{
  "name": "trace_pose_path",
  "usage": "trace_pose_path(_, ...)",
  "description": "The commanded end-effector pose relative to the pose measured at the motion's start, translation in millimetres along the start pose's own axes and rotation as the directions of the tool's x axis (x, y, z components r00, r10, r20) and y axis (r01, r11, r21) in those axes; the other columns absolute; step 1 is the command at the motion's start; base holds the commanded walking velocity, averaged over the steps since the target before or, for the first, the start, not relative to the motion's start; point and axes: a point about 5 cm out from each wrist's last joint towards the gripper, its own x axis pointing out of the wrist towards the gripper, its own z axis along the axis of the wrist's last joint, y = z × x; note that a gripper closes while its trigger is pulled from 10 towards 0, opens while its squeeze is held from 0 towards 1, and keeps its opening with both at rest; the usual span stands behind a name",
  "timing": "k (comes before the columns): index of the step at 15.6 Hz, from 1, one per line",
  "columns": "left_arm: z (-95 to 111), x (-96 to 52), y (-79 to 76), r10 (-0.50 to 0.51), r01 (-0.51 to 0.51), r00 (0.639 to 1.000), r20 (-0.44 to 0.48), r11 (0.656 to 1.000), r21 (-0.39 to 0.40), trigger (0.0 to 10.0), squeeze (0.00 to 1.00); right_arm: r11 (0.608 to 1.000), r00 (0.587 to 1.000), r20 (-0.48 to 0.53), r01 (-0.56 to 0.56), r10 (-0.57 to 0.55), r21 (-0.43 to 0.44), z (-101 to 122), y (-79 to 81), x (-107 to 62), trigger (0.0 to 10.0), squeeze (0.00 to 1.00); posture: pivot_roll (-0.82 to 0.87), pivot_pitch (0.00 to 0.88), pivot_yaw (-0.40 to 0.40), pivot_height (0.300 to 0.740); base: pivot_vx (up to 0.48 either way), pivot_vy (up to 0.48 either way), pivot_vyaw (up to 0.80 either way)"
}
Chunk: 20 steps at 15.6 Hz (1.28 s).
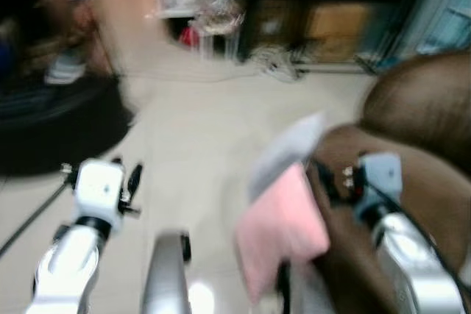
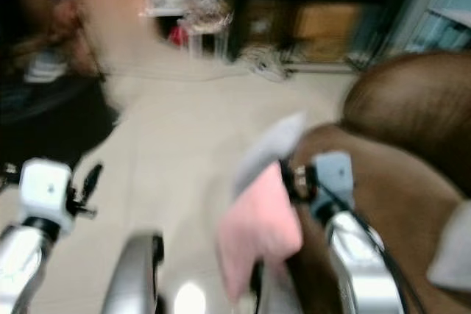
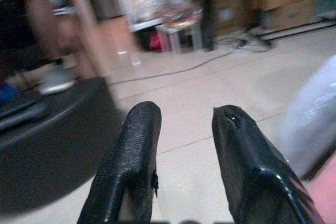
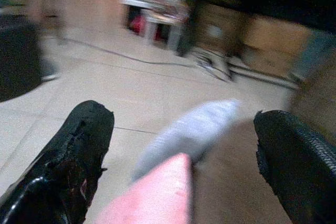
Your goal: Move the pillow to the sofa from floor
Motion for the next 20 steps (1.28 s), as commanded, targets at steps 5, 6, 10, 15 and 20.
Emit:
trace_pose_path(5,-2.7,0.0,-1.5,0.013,-0.013,1.0,-0.008,1.0,0.006,10.0,0.98,0.996,0.996,-0.02,-0.088,0.088,-0.028,-4.3,9.6,-2.1,10.0,1.0,-0.03,0.0,-0.06,0.527,0.0,0.0,0.0)
trace_pose_path(6,-2.2,-0.2,-1.7,0.01,-0.01,1.0,-0.006,1.0,0.017,10.0,0.97,0.994,0.994,-0.028,-0.105,0.104,-0.035,-5.4,11.4,-2.4,10.0,1.0,-0.03,0.0,-0.06,0.527,0.0,0.0,0.0)
trace_pose_path(10,-2.0,-0.5,-1.6,0.004,-0.004,1.0,0.004,1.0,-0.004,10.0,0.99,0.994,0.995,-0.009,-0.099,0.098,-0.049,-4.8,13.7,-2.2,10.0,1.0,-0.03,0.0,-0.06,0.527,0.06,0.0,0.51)
trace_pose_path(15,-1.0,-0.2,-2.5,0.002,-0.002,1.0,0.007,1.0,-0.009,10.0,1.0,0.991,0.991,-0.016,-0.13,0.129,-0.026,-4.8,15.3,-2.7,10.0,1.0,-0.03,0.002,-0.059,0.527,0.262,0.0,0.0)
trace_pose_path(20,-1.5,-0.7,-2.9,0.001,-0.001,1.0,0.009,1.0,-0.011,10.0,0.99,0.985,0.988,-0.007,-0.154,0.154,-0.073,-4.1,13.5,-2.3,10.0,1.0,-0.03,0.0,-0.06,0.527,0.289,0.0,0.8)
